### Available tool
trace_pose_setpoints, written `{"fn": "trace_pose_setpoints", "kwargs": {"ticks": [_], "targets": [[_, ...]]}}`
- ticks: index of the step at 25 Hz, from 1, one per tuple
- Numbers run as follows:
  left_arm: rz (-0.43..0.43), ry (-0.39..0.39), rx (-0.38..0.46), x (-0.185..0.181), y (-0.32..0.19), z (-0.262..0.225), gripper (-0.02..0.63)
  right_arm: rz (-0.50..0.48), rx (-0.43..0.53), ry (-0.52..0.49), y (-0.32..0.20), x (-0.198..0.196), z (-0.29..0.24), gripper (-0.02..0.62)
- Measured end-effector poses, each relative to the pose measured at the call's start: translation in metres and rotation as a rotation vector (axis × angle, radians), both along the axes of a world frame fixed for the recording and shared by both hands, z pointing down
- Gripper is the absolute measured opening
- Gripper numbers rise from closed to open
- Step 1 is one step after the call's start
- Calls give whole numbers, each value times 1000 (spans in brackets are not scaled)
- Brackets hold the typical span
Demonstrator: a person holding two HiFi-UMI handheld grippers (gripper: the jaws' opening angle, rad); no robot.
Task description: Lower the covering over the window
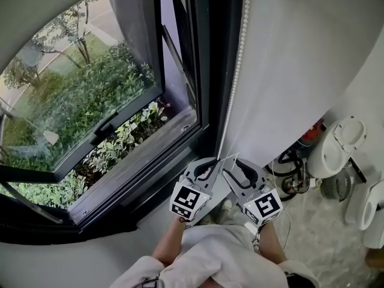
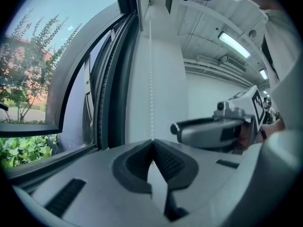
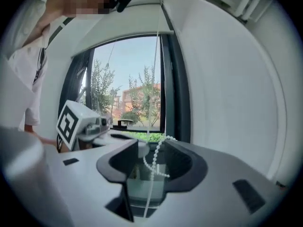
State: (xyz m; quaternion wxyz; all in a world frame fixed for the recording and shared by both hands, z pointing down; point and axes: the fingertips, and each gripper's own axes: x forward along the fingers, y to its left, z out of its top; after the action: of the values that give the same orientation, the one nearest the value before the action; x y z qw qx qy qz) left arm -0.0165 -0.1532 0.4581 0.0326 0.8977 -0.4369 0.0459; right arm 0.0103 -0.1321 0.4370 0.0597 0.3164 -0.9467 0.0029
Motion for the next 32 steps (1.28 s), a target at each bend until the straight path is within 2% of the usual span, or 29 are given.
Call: {"fn": "trace_pose_setpoints", "kwargs": {"ticks": [7,12,16,20,24,29,32], "targets": [[20,-4,1,11,5,-4,15,-7,215,-109,-17,-5,-107,161],[28,0,3,15,7,-4,15,-40,300,-134,-25,-17,-157,139],[32,2,10,15,9,-3,15,-56,319,-76,-31,-30,-169,107],[40,4,9,16,10,-2,15,-26,340,-182,-34,-20,-201,106],[39,-1,8,17,11,0,15,-46,364,-167,-36,-22,-218,95],[33,-2,15,17,12,2,14,-70,320,-204,-33,-24,-219,6],[28,-21,9,17,14,8,14,-58,256,-238,-36,-22,-213,-2]]}}
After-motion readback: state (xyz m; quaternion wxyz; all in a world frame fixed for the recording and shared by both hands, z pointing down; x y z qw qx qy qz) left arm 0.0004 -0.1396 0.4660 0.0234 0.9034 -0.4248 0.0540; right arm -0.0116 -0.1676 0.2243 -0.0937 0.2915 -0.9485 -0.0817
